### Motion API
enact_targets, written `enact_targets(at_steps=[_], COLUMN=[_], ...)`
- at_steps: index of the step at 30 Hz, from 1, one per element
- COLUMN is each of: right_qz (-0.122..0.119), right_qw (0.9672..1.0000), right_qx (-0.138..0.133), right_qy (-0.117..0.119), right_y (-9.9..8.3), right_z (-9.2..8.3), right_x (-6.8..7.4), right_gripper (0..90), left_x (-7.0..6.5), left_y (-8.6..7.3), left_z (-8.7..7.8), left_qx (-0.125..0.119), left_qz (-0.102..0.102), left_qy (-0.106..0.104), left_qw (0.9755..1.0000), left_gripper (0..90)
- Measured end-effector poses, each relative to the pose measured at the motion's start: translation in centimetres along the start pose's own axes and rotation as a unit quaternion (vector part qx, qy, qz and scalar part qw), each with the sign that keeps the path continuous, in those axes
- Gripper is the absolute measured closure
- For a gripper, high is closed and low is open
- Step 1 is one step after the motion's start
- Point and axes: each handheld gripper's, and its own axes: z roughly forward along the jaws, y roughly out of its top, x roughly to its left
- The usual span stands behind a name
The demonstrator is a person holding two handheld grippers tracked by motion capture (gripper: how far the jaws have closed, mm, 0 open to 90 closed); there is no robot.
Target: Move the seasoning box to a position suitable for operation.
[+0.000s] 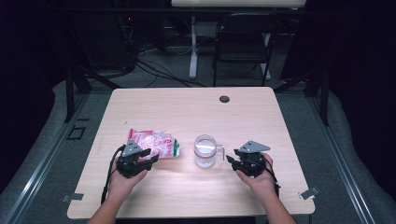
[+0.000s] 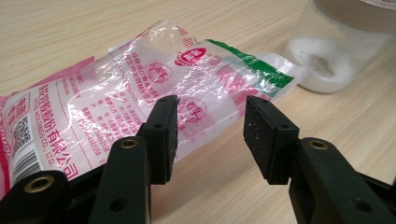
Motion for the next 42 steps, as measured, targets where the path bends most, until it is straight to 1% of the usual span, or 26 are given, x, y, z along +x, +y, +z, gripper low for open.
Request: enact_targets(at_steps=[1,2,5,7,12,15,19,22,25,26,29,31,32,36,37,38,39,42], right_qz=[0.010,0.011,0.020,0.017,0.013,0.011,0.012,0.011,0.009,0.007,0.003,0.003,0.004,0.000,0.002,0.002,0.002,0.004], right_qw=[0.9999,0.9999,0.9996,0.9996,0.9998,0.9999,0.9999,0.9999,0.9999,0.9998,0.9997,0.9997,0.9996,0.9994,0.9994,0.9993,0.9993,0.9990], right_qx=[0.007,0.011,0.016,0.022,0.012,0.006,0.002,0.006,0.010,0.013,0.020,0.022,0.024,0.031,0.030,0.034,0.034,0.041], right_qy=[0.001,0.002,0.009,0.010,0.009,0.003,0.006,0.006,0.007,0.010,0.012,0.014,0.016,0.016,0.016,0.016,0.016,0.016], right_y=[-0.1,-0.1,-0.3,-0.4,-0.5,-0.5,-0.7,-0.8,-0.7,-0.7,-0.6,-0.4,-0.3,-0.1,0.0,0.1,0.1,0.3], right_z=[0.3,0.4,0.8,0.8,0.7,0.6,0.7,0.7,1.0,1.4,1.7,2.1,2.5,3.0,3.3,3.7,3.7,4.3], right_x=[-0.1,-0.1,0.1,0.2,0.5,0.5,0.6,0.6,0.7,0.9,0.9,1.0,1.0,0.9,1.0,0.9,0.9,0.8], right_gripper=[57.4,57.4,57.8,57.8,58.1,58.1,58.1,58.4,59.3,59.6,59.6,59.6,60.1,61.0,61.5,62.5,62.5,64.9], left_x=[0.0,0.1,0.2,0.3,0.1,-0.1,-0.2,-0.3,-0.3,-0.3,-0.4,-0.4,-0.4,-0.1,0.0,0.1,0.2,0.5], left_y=[0.0,-0.1,0.0,0.1,0.3,0.5,0.8,0.9,0.9,0.8,0.7,0.6,0.5,0.0,-0.1,-0.2,-0.3,-0.7], left_z=[0.1,0.1,0.1,0.3,0.5,0.6,0.7,0.8,0.6,0.5,0.2,0.0,-0.2,-0.7,-0.9,-1.0,-1.2,-1.8], left_qx=[0.005,0.009,0.006,0.002,0.003,-0.008,-0.007,-0.006,-0.005,-0.006,-0.006,-0.003,-0.006,-0.007,-0.008,-0.010,-0.010,-0.016], left_qz=[0.003,0.005,-0.003,-0.006,-0.003,-0.007,-0.003,-0.002,0.001,0.001,0.000,0.004,0.004,-0.002,-0.006,-0.009,-0.012,-0.023], left_qy=[0.002,0.003,-0.001,0.001,-0.001,-0.006,-0.007,-0.009,-0.009,-0.008,-0.006,-0.004,-0.003,0.002,0.005,0.006,0.008,0.009], left_qw=[1.0000,0.9999,1.0000,1.0000,1.0000,0.9999,0.9999,0.9999,0.9999,1.0000,1.0000,1.0000,1.0000,1.0000,0.9999,0.9999,0.9998,0.9996], left_gripper=[55.3,55.3,54.7,54.8,55.6,56.2,56.3,56.5,56.5,56.5,56.4,56.4,56.4,56.4,56.4,56.4,56.4,56.4])
